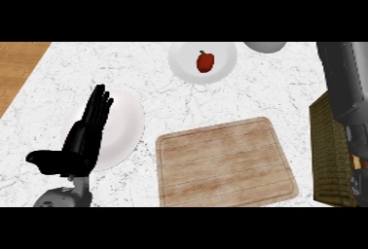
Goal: Pick the cupcake from the cutting board and place it in the basket
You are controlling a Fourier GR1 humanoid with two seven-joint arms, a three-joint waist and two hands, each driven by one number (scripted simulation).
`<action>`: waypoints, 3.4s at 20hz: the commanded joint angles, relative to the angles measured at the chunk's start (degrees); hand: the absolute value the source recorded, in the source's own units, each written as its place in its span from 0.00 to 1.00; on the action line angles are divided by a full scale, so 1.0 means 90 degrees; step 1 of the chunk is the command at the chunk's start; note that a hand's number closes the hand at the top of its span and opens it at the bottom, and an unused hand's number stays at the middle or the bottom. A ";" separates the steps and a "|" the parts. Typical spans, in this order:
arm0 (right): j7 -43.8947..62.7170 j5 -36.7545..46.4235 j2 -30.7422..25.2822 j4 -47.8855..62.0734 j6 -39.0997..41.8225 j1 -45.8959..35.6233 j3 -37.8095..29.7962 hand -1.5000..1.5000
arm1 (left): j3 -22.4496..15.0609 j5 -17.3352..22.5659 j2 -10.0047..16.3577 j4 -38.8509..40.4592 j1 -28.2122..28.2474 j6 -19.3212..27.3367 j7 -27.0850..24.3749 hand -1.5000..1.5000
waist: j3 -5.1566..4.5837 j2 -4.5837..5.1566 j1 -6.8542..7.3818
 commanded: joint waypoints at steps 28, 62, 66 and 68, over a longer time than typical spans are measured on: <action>0.1573 0.3479 0.1964 -0.2279 0.1388 0.0910 -0.2809 1.00 | 0.0273 0.0029 0.0006 0.0130 0.0280 0.0032 -0.0137 0.50 | 0.0025 -0.0157 -0.0429; 0.1558 0.1816 0.1968 -0.5779 0.0917 0.4236 -0.0774 0.00 | 0.0364 0.0034 0.0021 -0.0227 0.0479 -0.0067 -0.0001 0.50 | 0.0029 -0.0189 -0.0496; 0.1571 0.2713 0.1968 -0.5931 0.0926 0.4247 -0.0433 0.00 | 0.0389 -0.0019 -0.0120 0.0100 0.0391 0.0006 -0.0240 0.50 | 0.0026 -0.0145 -0.0461; 0.1571 0.2962 0.1968 -0.5992 0.0983 0.4340 -0.0370 0.00 | 0.0564 0.0124 0.0151 0.0241 0.0253 -0.0281 -0.0162 0.50 | 0.0027 -0.0136 -0.0474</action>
